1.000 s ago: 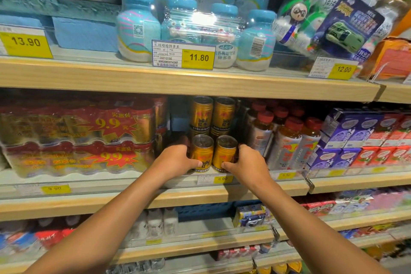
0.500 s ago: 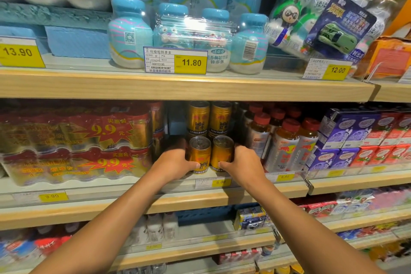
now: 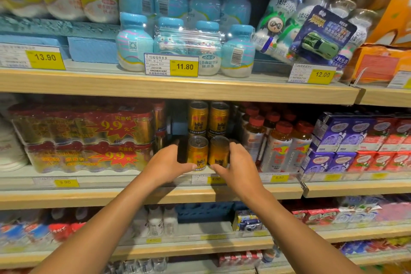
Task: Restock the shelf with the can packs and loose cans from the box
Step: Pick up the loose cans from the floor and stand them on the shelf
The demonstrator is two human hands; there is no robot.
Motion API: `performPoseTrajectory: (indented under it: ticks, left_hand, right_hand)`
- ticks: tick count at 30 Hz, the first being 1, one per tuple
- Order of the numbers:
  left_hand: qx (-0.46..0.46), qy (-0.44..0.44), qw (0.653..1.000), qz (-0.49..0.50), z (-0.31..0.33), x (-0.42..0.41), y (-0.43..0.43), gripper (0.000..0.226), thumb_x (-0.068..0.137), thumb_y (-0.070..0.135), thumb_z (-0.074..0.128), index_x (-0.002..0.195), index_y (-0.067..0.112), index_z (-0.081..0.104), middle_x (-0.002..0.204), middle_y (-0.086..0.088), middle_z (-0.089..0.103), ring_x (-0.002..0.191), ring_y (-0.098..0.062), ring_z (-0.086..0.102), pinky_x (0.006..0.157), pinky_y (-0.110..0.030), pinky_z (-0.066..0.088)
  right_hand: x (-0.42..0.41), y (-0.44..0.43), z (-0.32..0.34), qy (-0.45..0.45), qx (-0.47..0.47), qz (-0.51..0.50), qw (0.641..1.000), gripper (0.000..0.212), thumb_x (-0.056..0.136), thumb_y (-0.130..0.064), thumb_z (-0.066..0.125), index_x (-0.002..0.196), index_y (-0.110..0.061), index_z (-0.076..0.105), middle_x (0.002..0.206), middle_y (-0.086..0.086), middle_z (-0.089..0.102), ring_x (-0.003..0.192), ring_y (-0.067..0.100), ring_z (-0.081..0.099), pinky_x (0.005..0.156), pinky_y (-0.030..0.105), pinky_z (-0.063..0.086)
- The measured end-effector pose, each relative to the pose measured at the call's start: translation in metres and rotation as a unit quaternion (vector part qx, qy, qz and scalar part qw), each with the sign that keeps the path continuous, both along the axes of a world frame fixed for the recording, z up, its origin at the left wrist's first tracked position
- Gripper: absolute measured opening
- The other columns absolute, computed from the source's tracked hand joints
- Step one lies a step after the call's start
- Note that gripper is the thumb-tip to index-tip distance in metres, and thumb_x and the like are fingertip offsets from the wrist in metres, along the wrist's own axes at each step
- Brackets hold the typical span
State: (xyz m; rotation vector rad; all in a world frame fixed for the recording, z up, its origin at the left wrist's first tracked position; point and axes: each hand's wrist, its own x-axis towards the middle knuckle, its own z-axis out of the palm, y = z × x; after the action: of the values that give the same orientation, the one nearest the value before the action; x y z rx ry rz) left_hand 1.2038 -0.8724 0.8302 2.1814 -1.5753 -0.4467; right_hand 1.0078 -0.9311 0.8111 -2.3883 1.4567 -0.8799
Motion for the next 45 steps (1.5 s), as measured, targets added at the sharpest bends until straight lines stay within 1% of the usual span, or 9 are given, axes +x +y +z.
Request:
performPoseTrajectory:
  ticks: [7, 11, 21, 25, 29, 34, 38, 42, 45]
  left_hand:
    - [-0.078, 0.014, 0.997, -0.015, 0.012, -0.039, 0.043, 0.111, 0.073, 0.067, 0.070, 0.157, 0.022, 0.013, 0.162, 0.004, 0.022, 0.146, -0.017, 0.027, 0.115, -0.039, 0.034]
    - [-0.105, 0.023, 0.993, -0.047, 0.017, -0.088, 0.061, 0.108, 0.073, 0.066, 0.069, 0.157, 0.029, 0.012, 0.161, 0.009, 0.022, 0.145, -0.013, 0.029, 0.113, -0.036, 0.035]
    - [-0.026, 0.054, 0.975, -0.216, -0.032, -0.269, 0.034, 0.105, 0.071, 0.072, 0.062, 0.155, 0.040, 0.008, 0.161, 0.017, 0.014, 0.146, -0.009, 0.023, 0.113, -0.031, 0.030]
    - [0.033, 0.084, 0.945, -0.315, -0.097, -0.348, 0.010, 0.105, 0.074, 0.076, 0.055, 0.153, 0.044, -0.006, 0.161, 0.022, -0.008, 0.149, -0.004, 0.004, 0.121, -0.035, 0.020]
    - [0.101, 0.069, 0.909, -0.399, -0.176, -0.410, -0.012, 0.110, 0.076, 0.082, 0.052, 0.153, 0.039, -0.014, 0.158, 0.022, -0.023, 0.147, 0.000, -0.013, 0.122, -0.041, 0.016]
    - [0.185, 0.064, 0.858, -0.474, -0.289, -0.475, -0.033, 0.117, 0.073, 0.084, 0.054, 0.155, 0.033, -0.013, 0.157, 0.023, -0.022, 0.145, 0.001, -0.014, 0.122, -0.035, 0.011]
    - [0.216, 0.032, 0.844, -0.489, -0.393, -0.501, -0.050, 0.138, 0.053, 0.094, 0.051, 0.158, 0.019, 0.000, 0.164, 0.006, -0.004, 0.151, -0.010, 0.003, 0.121, -0.028, 0.010]
    - [0.244, -0.036, 0.830, -0.499, -0.501, -0.511, -0.065, 0.131, 0.055, 0.080, 0.068, 0.154, 0.017, 0.010, 0.162, -0.001, 0.013, 0.149, -0.018, 0.014, 0.118, -0.033, 0.022]
    - [0.304, -0.074, 0.802, -0.508, -0.598, -0.516, -0.073, 0.130, 0.064, 0.073, 0.072, 0.156, 0.018, -0.001, 0.165, -0.001, 0.002, 0.151, -0.017, 0.005, 0.120, -0.036, 0.021]
  right_hand:
    - [-0.033, 0.050, 0.020, -0.091, -0.023, 0.108, 0.990, 0.053, 0.081, -0.051, 0.073, 0.125, -0.032, 0.051, 0.119, -0.014, 0.058, 0.109, 0.002, 0.052, 0.094, 0.020, 0.047]
    - [-0.080, 0.067, 0.013, -0.077, -0.008, 0.074, 0.994, 0.086, 0.082, -0.059, 0.068, 0.151, -0.019, 0.034, 0.151, -0.007, 0.042, 0.138, 0.003, 0.038, 0.108, 0.019, 0.033]
    - [-0.277, 0.087, -0.039, -0.067, 0.089, -0.068, 0.991, 0.110, 0.073, -0.078, 0.061, 0.158, -0.028, 0.009, 0.164, -0.014, 0.013, 0.149, 0.004, 0.013, 0.119, 0.027, 0.021]
    - [-0.365, 0.096, -0.092, -0.037, 0.099, -0.138, 0.985, 0.117, 0.069, -0.085, 0.058, 0.157, -0.031, 0.001, 0.157, -0.029, -0.001, 0.143, -0.013, -0.006, 0.119, 0.017, 0.013]
    - [-0.425, 0.108, -0.151, -0.004, 0.141, -0.196, 0.970, 0.127, 0.064, -0.093, 0.051, 0.157, -0.018, 0.007, 0.155, -0.019, 0.010, 0.143, -0.005, 0.000, 0.118, 0.020, 0.011]
    - [-0.478, 0.123, -0.274, -0.010, 0.255, -0.293, 0.921, 0.136, 0.060, -0.096, 0.049, 0.158, -0.012, 0.004, 0.165, -0.002, 0.002, 0.152, 0.012, 0.003, 0.120, 0.028, 0.011]
    - [-0.503, 0.135, -0.380, -0.020, 0.361, -0.346, 0.866, 0.134, 0.060, -0.092, 0.050, 0.158, -0.011, 0.007, 0.166, 0.005, 0.009, 0.153, 0.022, 0.010, 0.122, 0.034, 0.016]
    - [-0.516, 0.165, -0.493, -0.023, 0.444, -0.384, 0.810, 0.117, 0.074, -0.069, 0.067, 0.157, -0.009, 0.010, 0.165, 0.008, 0.013, 0.152, 0.024, 0.014, 0.121, 0.037, 0.023]
    - [-0.521, 0.189, -0.591, -0.028, 0.487, -0.414, 0.769, 0.112, 0.079, -0.059, 0.071, 0.156, -0.006, 0.010, 0.165, 0.011, 0.013, 0.152, 0.024, 0.011, 0.122, 0.032, 0.016]
